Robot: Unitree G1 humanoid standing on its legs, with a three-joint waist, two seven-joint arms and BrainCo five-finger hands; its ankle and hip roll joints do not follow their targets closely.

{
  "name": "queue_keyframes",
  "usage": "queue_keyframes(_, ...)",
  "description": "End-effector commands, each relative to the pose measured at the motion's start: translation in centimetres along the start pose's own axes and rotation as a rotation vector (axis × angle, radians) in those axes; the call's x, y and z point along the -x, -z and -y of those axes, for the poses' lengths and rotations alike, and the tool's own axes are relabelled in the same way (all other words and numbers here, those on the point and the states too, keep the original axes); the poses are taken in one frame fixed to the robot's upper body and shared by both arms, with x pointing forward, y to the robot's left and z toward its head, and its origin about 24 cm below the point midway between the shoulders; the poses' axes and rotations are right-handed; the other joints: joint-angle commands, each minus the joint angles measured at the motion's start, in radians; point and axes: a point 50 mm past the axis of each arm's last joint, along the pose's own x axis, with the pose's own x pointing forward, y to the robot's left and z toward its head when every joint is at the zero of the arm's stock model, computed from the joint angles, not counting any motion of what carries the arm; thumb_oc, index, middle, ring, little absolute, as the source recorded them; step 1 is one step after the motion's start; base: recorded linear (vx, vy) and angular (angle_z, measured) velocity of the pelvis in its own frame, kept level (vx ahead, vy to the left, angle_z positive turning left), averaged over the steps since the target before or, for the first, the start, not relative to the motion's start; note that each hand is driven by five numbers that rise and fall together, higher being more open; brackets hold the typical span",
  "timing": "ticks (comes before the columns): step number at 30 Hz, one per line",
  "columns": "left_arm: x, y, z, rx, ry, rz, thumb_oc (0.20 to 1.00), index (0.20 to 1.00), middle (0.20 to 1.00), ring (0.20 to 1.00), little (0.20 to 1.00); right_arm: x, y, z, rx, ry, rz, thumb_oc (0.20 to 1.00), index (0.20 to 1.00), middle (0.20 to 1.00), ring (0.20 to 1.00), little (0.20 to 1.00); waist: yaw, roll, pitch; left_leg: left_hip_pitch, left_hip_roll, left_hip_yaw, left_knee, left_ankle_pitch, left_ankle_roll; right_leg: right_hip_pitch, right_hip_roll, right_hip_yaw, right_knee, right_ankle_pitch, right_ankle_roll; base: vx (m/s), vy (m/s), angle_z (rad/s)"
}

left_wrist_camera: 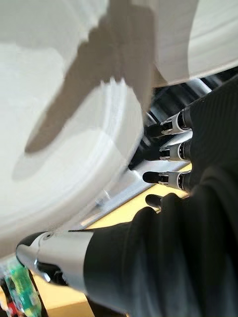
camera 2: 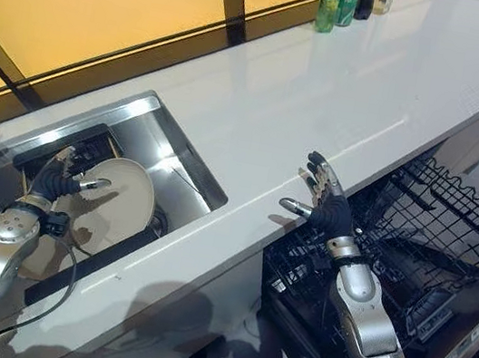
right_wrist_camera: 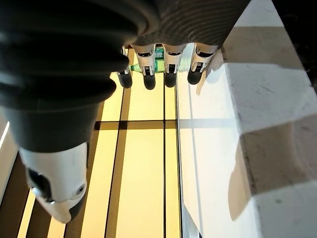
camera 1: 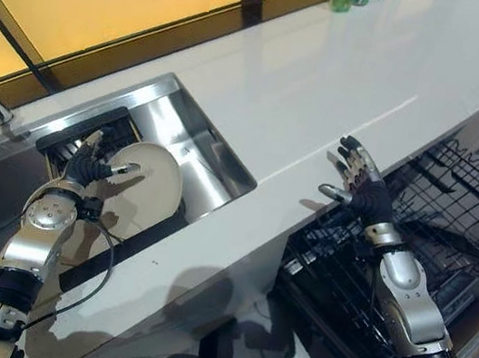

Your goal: Pick up plates and place into dishwasher.

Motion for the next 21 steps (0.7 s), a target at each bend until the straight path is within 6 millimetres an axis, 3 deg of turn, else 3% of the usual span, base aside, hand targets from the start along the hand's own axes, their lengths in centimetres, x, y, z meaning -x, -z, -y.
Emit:
queue_keyframes(1,-1.4,-3.3,-3.5,-0.163,-0.092,0.091,1.0,1.0,1.0,1.0,1.0,-0.7,-2.4,0.5,0.022,0.003,0.111,1.0,1.0,1.0,1.0,1.0,0.007,-0.025,-0.003,-0.063,-0.069,-0.028,0.156,-0.112,0.058,-0.137,-0.014,-0.003,0.005,0.178,0.025,0.0,0.0,0.0)
queue_keyframes(7,-2.0,-3.6,-4.9,-0.269,-0.114,0.053,1.0,1.0,1.0,1.0,1.0,-0.8,-2.6,0.4,0.029,-0.002,0.12,1.0,1.0,1.0,1.0,1.0,0.007,-0.03,0.013,-0.079,-0.067,-0.021,0.171,-0.115,0.057,-0.142,-0.019,-0.004,-0.001,0.185,0.029,0.0,0.007,0.0)
queue_keyframes(16,-3.0,-4.5,-8.7,-0.367,-0.286,-0.019,1.0,1.0,1.0,1.0,1.0,-1.0,-2.9,0.7,0.053,0.016,0.134,1.0,1.0,1.0,1.0,1.0,-0.018,-0.042,0.053,-0.118,-0.061,0.009,0.206,-0.124,0.058,-0.187,-0.017,0.02,0.024,0.19,0.035,-0.02,0.036,-0.08)
queue_keyframes(21,-3.7,-5.2,-7.5,-0.298,-0.117,-0.002,1.0,1.0,1.0,1.0,1.0,-0.9,-3.3,0.7,0.051,0.013,0.154,1.0,1.0,1.0,1.0,1.0,-0.025,-0.055,0.07,-0.141,-0.063,0.017,0.229,-0.131,0.059,-0.204,-0.014,0.035,0.03,0.195,0.035,-0.02,-0.003,-0.03)
